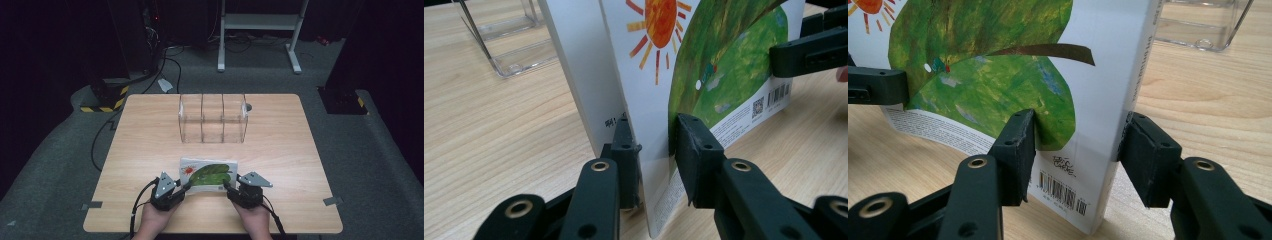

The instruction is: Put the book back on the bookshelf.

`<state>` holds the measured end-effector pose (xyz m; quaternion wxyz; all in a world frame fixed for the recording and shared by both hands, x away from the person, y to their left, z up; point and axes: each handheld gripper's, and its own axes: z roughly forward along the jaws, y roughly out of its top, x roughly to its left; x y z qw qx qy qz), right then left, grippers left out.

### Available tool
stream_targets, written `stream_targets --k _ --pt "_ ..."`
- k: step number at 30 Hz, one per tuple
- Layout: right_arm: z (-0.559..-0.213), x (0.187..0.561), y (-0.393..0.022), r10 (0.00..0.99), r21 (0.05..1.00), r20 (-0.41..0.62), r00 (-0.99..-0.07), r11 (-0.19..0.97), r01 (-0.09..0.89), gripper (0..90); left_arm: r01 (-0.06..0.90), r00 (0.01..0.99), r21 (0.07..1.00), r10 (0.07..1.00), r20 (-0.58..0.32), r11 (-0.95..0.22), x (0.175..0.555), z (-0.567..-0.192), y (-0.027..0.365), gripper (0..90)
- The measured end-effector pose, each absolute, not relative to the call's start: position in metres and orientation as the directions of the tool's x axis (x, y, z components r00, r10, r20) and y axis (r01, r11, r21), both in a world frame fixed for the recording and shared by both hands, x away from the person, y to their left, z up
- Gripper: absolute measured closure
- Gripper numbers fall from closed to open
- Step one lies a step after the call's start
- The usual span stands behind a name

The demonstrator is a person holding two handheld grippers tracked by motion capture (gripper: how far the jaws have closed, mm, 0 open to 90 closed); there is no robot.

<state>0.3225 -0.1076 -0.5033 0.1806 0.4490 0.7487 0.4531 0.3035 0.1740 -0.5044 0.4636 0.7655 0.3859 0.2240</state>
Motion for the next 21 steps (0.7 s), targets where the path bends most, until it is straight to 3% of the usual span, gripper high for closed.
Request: stream_targets --k 13,21 --pt "-0.5011 0.3283 -0.1074 0.835 0.876 0.071 -0.546 0.21 0.434 51.0 0.339 0.591 0.9 0.806 0.023 -0.274 0.3105 -0.5066 0.1735 70.2" --pt "-0.5062 0.3248 -0.1087 0.832 0.874 0.053 -0.552 0.229 0.429 48.1 0.345 0.596 0.876 0.8 0.073 -0.337 0.3099 -0.5128 0.1688 69.5"
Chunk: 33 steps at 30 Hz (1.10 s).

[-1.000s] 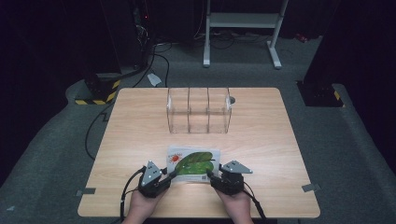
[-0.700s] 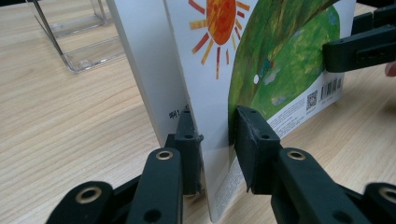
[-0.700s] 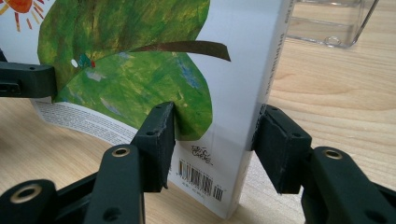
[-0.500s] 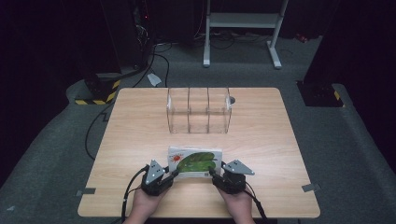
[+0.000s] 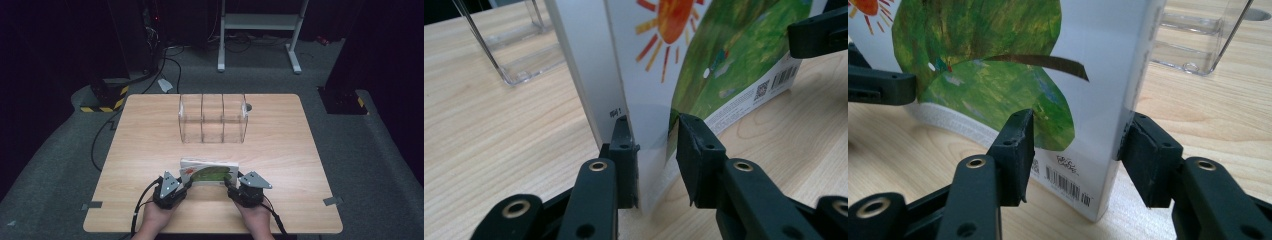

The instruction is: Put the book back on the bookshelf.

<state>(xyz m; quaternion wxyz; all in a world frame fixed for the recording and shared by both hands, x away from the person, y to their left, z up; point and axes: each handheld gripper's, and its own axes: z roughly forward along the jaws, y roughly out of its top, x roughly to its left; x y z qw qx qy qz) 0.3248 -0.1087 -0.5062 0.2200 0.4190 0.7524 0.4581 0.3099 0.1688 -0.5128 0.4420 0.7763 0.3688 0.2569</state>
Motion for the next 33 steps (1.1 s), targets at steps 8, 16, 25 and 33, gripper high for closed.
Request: stream_targets --k 8,16,25,33 --pt "-0.507 0.321 -0.112 0.816 0.877 0.071 -0.574 0.224 0.426 45.2 0.368 0.593 0.863 0.802 0.067 -0.345 0.307 -0.514 0.168 64.7" --pt "-0.507 0.323 -0.115 0.796 0.874 0.107 -0.596 0.211 0.438 38.2 0.384 0.581 0.861 0.812 0.054 -0.333 0.306 -0.513 0.17 56.4" --pt "-0.501 0.325 -0.119 0.772 0.886 0.115 -0.625 0.205 0.416 33.3 0.398 0.559 0.867 0.828 0.031 -0.301 0.306 -0.512 0.178 46.5" --pt "-0.492 0.334 -0.116 0.743 0.896 0.118 -0.659 0.207 0.394 27.9 0.41 0.525 0.872 0.851 0.014 -0.267 0.303 -0.512 0.191 37.8"
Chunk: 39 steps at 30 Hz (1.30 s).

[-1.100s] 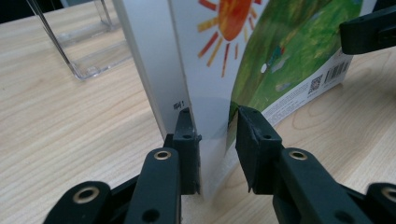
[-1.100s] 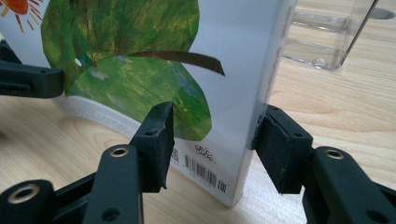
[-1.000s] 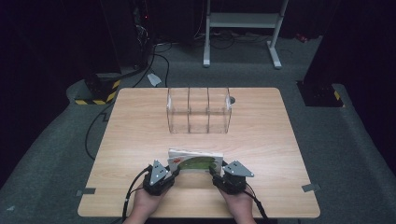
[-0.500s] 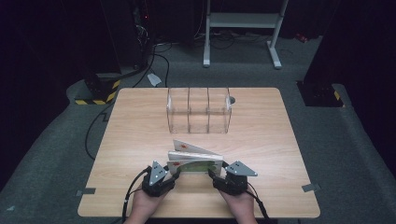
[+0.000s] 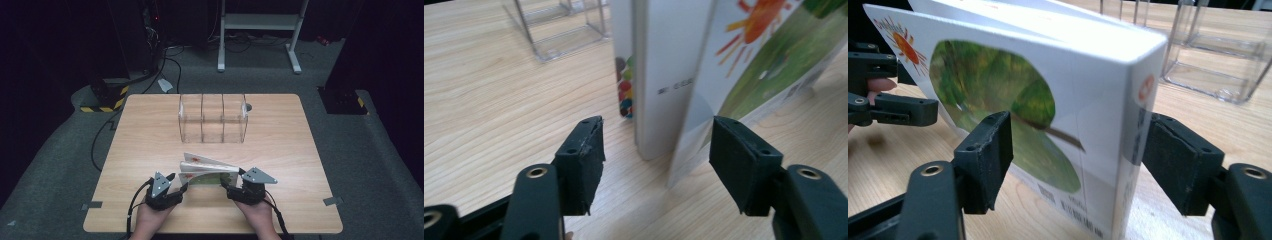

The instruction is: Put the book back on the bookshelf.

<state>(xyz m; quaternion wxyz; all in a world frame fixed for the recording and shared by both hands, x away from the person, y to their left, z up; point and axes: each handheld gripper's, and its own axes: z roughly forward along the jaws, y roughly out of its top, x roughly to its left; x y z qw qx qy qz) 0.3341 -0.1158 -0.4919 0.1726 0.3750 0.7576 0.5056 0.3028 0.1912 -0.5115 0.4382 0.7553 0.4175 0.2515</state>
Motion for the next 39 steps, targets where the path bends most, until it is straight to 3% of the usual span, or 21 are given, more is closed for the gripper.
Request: stream_targets --k 9,22,35,39 --pt "-0.481 0.342 -0.111 0.709 0.916 0.108 -0.697 0.2 0.346 28.2 0.436 0.468 0.86 0.883 0.036 -0.266 0.294 -0.512 0.212 36.4" --pt "-0.48 0.338 -0.111 0.691 0.925 0.085 -0.718 0.212 0.314 46.6 0.495 0.371 0.835 0.928 0.045 -0.239 0.301 -0.514 0.241 37.3" --pt "-0.48 0.321 -0.107 0.664 0.934 0.052 -0.746 0.232 0.271 71.0 0.534 0.364 0.804 0.929 0.059 -0.26 0.316 -0.518 0.239 37.6" --pt "-0.479 0.317 -0.107 0.681 0.935 0.026 -0.732 0.243 0.26 73.9 0.556 0.355 0.791 0.933 0.053 -0.257 0.321 -0.521 0.239 37.0"
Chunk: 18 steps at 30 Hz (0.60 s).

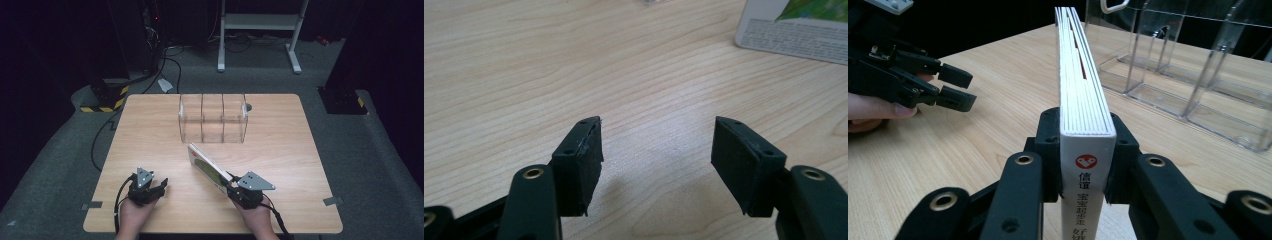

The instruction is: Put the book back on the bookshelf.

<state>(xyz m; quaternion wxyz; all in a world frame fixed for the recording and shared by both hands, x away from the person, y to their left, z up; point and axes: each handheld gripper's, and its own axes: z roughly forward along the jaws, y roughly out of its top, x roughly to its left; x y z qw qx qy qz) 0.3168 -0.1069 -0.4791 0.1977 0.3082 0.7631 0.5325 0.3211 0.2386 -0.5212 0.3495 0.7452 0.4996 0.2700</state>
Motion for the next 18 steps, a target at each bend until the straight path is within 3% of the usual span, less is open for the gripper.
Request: stream_targets --k 6,13,18 --pt "-0.479 0.312 -0.116 0.702 0.935 0.036 -0.712 0.227 0.272 74.1 0.584 0.337 0.759 0.937 0.094 -0.287 0.332 -0.527 0.236 35.0" --pt "-0.479 0.309 -0.13 0.735 0.935 0.04 -0.677 0.211 0.284 74.1 0.59 0.338 0.76 0.938 0.074 -0.273 0.336 -0.528 0.232 33.4" --pt "-0.479 0.308 -0.14 0.76 0.934 0.058 -0.648 0.188 0.304 74.0 0.625 0.325 0.75 0.946 0.005 -0.218 0.337 -0.528 0.24 27.3"
